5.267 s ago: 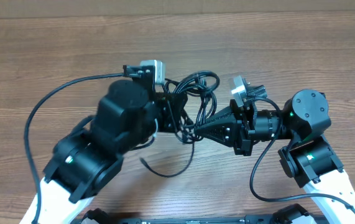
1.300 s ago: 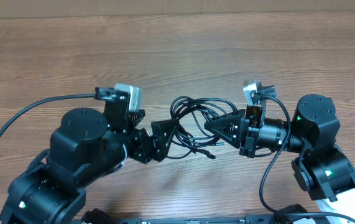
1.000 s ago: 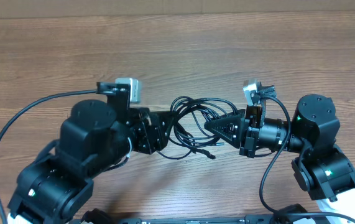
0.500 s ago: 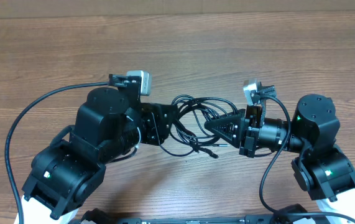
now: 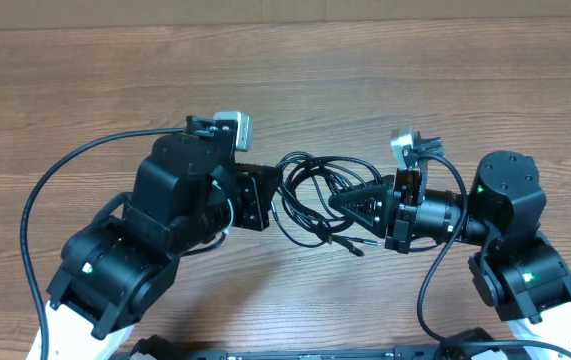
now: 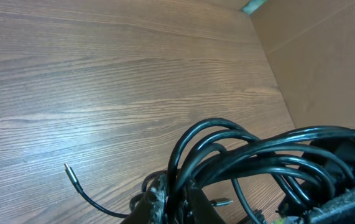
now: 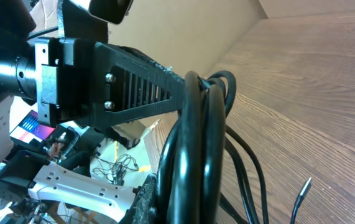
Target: Untangle cables
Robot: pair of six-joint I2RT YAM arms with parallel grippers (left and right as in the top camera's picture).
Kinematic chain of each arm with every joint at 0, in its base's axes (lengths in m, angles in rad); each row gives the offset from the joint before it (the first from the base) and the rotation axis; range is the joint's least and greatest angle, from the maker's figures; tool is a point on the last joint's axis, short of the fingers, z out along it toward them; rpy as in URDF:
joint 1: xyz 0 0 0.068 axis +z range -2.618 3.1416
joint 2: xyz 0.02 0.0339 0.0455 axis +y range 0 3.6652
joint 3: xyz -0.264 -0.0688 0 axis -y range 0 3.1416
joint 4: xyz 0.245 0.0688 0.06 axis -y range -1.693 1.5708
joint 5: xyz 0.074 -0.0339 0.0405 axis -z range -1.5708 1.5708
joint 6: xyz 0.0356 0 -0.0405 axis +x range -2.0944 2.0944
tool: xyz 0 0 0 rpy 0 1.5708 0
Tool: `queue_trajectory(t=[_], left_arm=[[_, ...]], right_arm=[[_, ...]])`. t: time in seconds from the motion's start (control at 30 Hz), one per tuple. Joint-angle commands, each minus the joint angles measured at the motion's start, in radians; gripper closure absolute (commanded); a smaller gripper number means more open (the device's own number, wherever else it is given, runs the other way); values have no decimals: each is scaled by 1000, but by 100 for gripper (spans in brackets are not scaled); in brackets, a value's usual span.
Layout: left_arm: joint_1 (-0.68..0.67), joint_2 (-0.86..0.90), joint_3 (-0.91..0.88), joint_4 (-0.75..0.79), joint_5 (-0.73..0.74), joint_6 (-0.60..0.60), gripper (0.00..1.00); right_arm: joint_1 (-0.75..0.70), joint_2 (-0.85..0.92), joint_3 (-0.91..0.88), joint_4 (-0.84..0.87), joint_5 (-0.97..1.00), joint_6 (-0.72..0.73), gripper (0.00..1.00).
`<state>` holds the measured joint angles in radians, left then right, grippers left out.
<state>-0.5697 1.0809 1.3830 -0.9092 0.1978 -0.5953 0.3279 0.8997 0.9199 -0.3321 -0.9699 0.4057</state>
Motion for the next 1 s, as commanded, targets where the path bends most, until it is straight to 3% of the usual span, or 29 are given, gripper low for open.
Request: queue_trajectory(t=[0.0,0.2,0.43,0.67,0.97], left_arm=[[-1,13,5,5,5,23,91],[-1,14,5,5,5,23,77],[-1,21,5,7,1,24,78],[-1,27,5,8,-22,24,88],[-2,60,5,10,-9,20,82]], right_arm=[[-3,-10,25,23,-34,-18,96],[-3,-10,25,51,-72,-17,96],[-3,-10,25,54,-80,-17,96],[-3,-10,25,76,-126,-17,96],[-3,-10,25,89,-136,-17,96]])
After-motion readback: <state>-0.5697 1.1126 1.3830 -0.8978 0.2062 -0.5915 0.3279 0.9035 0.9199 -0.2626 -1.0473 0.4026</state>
